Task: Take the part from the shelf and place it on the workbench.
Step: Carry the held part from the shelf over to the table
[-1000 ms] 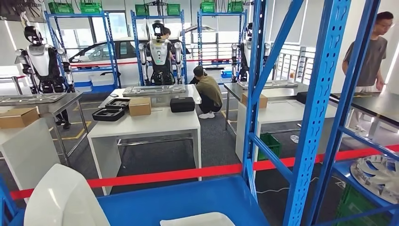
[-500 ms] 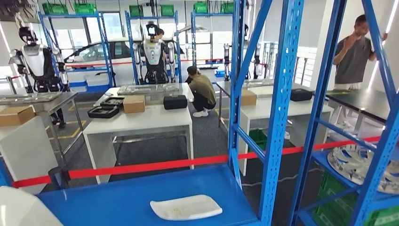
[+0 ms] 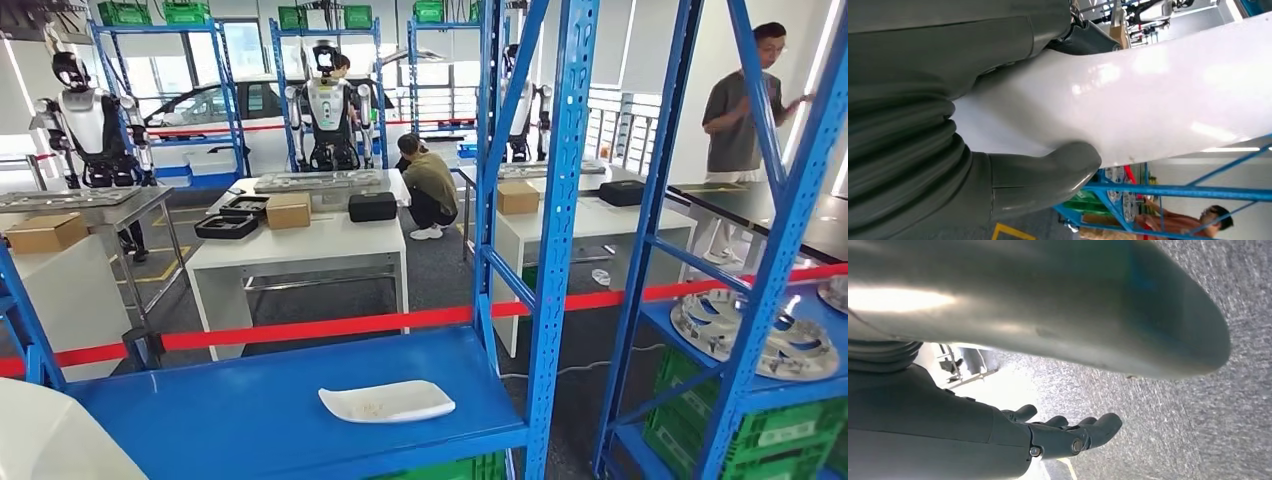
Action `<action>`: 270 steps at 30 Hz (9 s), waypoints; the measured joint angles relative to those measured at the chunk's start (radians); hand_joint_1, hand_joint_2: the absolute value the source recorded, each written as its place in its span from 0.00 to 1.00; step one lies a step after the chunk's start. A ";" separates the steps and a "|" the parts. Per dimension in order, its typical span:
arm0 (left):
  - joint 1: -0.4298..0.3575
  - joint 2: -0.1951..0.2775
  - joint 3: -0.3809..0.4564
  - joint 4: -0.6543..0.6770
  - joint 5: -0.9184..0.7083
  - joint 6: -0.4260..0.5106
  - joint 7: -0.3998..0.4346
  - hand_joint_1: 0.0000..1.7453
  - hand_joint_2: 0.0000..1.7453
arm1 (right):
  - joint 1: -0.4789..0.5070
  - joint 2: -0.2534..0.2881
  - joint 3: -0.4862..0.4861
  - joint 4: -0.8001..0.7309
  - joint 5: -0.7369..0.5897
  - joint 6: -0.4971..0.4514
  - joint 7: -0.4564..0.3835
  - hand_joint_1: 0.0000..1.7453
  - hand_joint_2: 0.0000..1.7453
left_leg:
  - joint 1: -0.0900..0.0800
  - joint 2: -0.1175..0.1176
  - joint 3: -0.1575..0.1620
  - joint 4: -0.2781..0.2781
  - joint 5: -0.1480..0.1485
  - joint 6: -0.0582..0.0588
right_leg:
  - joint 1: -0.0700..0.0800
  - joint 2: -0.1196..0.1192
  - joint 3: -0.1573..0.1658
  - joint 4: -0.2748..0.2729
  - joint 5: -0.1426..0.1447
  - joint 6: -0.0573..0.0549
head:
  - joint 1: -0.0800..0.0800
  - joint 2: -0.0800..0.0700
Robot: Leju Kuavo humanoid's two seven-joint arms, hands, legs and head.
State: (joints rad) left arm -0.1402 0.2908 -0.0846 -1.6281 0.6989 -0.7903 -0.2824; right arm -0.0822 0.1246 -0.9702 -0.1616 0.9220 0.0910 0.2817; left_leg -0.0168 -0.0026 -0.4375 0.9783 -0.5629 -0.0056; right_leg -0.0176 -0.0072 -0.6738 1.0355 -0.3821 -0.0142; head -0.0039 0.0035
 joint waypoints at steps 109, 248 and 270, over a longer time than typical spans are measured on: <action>0.273 -0.194 0.158 -0.172 -0.101 0.010 -0.054 1.00 1.00 | 0.019 -0.035 -0.004 0.000 0.066 0.088 -0.040 0.00 0.00 | 0.021 -0.121 -0.168 0.075 0.075 -0.031 | -0.011 0.044 0.120 0.022 -0.148 -0.005 | 0.002 0.000; 0.244 -0.182 0.161 -0.084 -0.109 0.040 -0.092 1.00 1.00 | 0.014 -0.051 0.021 -0.001 0.124 0.098 -0.073 0.00 0.00 | 0.017 0.015 -0.145 0.040 0.104 0.021 | 0.003 -0.064 0.134 0.049 -0.192 0.032 | 0.002 0.000; 0.184 -0.143 0.186 0.020 -0.141 -0.003 -0.046 1.00 1.00 | 0.021 0.010 -0.047 0.000 0.037 0.031 -0.087 0.00 0.00 | 0.024 -0.003 -0.258 0.239 0.044 -0.030 | -0.003 -0.002 0.117 0.009 -0.137 -0.009 | -0.002 0.000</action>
State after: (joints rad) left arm 0.0435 0.1475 0.1017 -1.6084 0.5580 -0.7931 -0.3280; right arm -0.0615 0.1345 -1.0171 -0.1614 0.9591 0.1218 0.1943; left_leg 0.0070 -0.0061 -0.6957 1.2176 -0.5188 -0.0358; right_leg -0.0206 -0.0094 -0.5571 1.0450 -0.5192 -0.0233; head -0.0056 0.0035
